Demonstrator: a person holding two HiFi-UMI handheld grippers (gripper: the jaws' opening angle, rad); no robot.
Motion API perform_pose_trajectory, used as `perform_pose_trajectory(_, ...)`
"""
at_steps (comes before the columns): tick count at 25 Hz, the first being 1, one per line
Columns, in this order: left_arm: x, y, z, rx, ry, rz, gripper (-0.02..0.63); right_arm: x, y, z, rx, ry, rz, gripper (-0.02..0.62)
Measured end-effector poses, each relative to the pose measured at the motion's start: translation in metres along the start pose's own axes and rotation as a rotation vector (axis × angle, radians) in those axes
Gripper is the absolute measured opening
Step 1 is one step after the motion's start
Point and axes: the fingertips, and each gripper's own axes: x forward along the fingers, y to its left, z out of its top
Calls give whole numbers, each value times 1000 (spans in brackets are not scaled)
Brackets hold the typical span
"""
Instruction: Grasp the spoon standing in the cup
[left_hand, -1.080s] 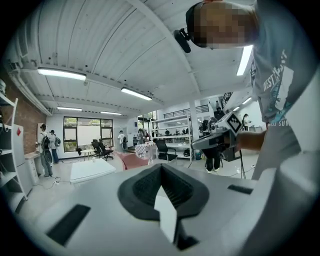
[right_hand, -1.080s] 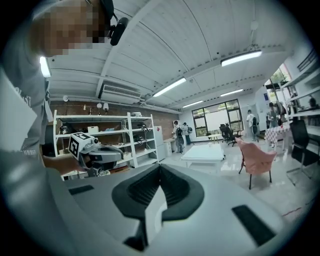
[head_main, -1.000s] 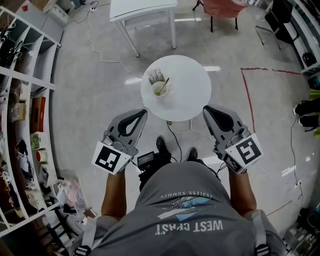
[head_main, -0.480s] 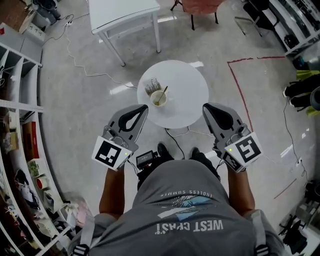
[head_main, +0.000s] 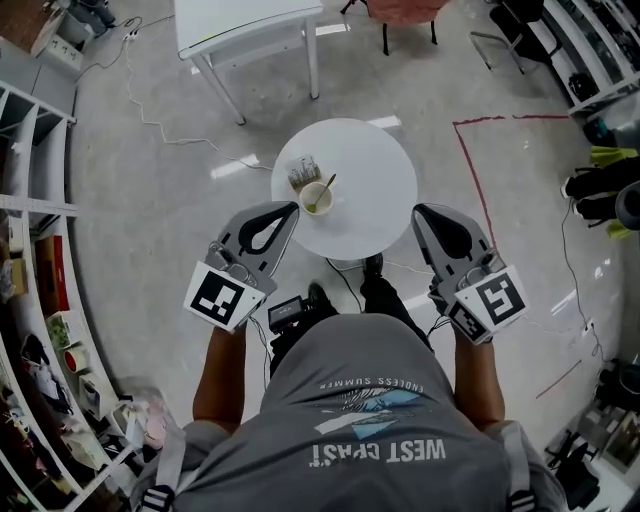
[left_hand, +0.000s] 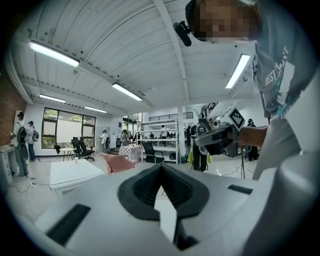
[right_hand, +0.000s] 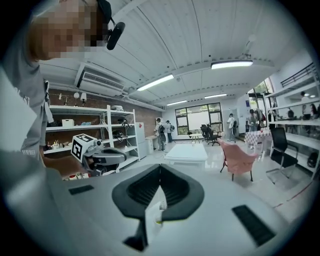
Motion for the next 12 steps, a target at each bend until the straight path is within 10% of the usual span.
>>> perform_pose_trajectory(12, 42, 22, 0, -13, 66, 194, -3, 52, -56, 14, -11, -4, 226, 2)
